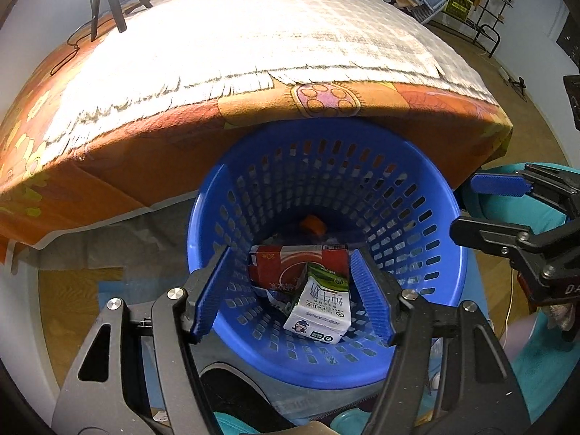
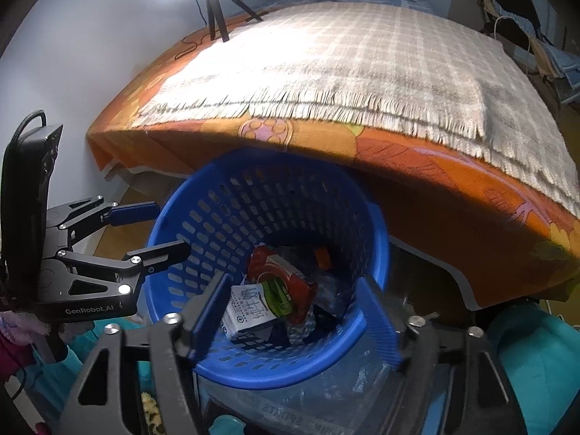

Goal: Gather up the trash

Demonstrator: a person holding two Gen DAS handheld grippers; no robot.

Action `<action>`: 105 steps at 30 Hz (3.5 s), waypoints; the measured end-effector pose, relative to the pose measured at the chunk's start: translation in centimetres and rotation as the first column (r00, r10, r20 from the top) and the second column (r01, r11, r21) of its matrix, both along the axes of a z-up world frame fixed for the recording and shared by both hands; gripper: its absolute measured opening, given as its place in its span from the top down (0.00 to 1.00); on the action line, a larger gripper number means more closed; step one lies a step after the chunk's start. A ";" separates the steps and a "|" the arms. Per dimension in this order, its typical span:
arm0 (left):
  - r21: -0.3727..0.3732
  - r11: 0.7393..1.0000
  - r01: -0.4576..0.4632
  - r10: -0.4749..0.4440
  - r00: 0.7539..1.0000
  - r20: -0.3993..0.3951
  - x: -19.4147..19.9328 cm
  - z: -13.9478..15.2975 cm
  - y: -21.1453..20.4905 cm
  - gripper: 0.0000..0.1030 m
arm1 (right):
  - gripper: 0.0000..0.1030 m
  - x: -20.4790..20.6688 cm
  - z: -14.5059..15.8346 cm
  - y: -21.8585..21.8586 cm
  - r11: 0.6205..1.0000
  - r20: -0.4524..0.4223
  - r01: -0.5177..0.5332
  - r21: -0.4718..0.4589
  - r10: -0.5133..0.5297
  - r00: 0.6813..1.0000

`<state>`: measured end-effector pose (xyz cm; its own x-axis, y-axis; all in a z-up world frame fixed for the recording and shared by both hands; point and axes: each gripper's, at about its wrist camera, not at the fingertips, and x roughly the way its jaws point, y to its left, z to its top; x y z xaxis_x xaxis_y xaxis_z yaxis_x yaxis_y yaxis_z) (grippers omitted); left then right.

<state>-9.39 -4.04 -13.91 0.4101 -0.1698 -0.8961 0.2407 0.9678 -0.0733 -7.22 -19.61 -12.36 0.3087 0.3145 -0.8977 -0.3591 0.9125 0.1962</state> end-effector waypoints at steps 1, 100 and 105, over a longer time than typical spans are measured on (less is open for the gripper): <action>0.001 1.000 -0.002 0.002 1.000 0.000 0.0 0.0 0.0 0.32 | 0.23 0.0 0.1 0.0 1.000 0.005 0.003 -0.002 -0.003 1.000; -0.117 0.976 -0.186 0.218 0.882 0.417 8.6 16.6 -0.1 0.01 | 0.00 10.0 13.1 -4.0 0.968 0.437 0.243 0.062 -0.245 0.865; -0.105 0.977 -0.187 0.214 0.878 0.428 8.1 16.8 -0.2 0.01 | 0.00 9.7 13.3 -4.1 0.967 0.439 0.249 0.061 -0.250 0.863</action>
<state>-1.24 -4.25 2.91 0.7868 -0.0894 -0.6107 0.0631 0.9959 -0.0645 2.48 -23.67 0.92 0.7393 0.1763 -0.6499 -0.1694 0.9828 0.0738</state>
